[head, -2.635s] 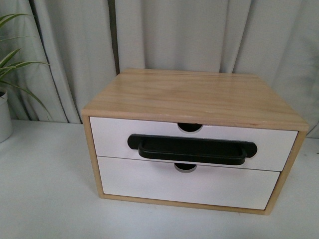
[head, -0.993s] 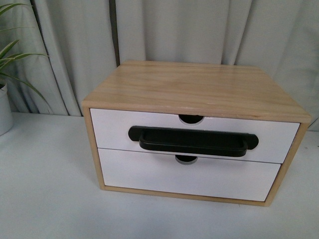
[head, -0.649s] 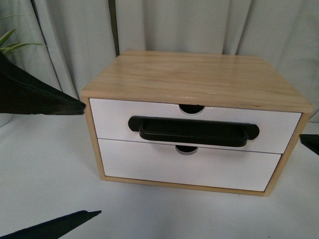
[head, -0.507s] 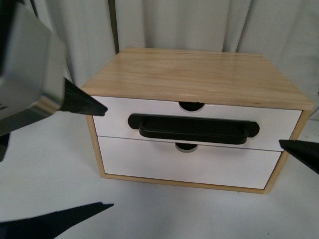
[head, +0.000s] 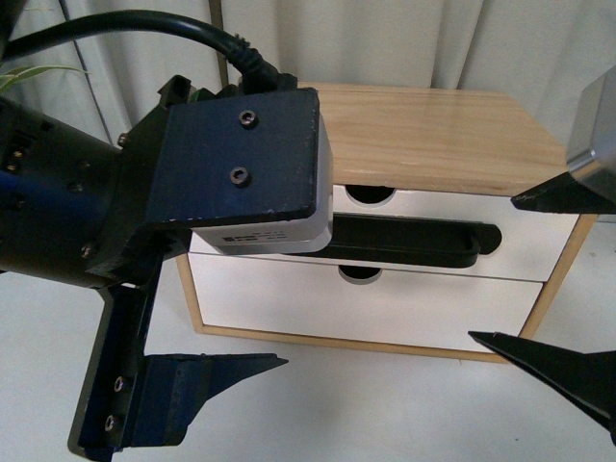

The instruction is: Pull drawer

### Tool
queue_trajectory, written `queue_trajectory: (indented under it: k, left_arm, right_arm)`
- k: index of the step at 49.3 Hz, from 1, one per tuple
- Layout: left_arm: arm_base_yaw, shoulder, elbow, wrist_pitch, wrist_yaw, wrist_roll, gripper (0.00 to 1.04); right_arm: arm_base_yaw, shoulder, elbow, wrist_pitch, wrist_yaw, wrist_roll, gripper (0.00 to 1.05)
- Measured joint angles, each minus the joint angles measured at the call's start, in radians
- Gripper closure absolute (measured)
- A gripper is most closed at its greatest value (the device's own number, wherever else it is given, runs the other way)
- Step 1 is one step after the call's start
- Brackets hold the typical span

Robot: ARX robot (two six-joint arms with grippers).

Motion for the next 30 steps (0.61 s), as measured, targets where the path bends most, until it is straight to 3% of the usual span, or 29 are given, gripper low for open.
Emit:
queue_trajectory:
  k: [30]
  left_arm:
    - [-0.037,0.139,0.08,0.046,-0.055,0.006,0.06]
  right_arm:
    - [0.045,0.196,0.082,0.051,0.029,-0.06,0.09]
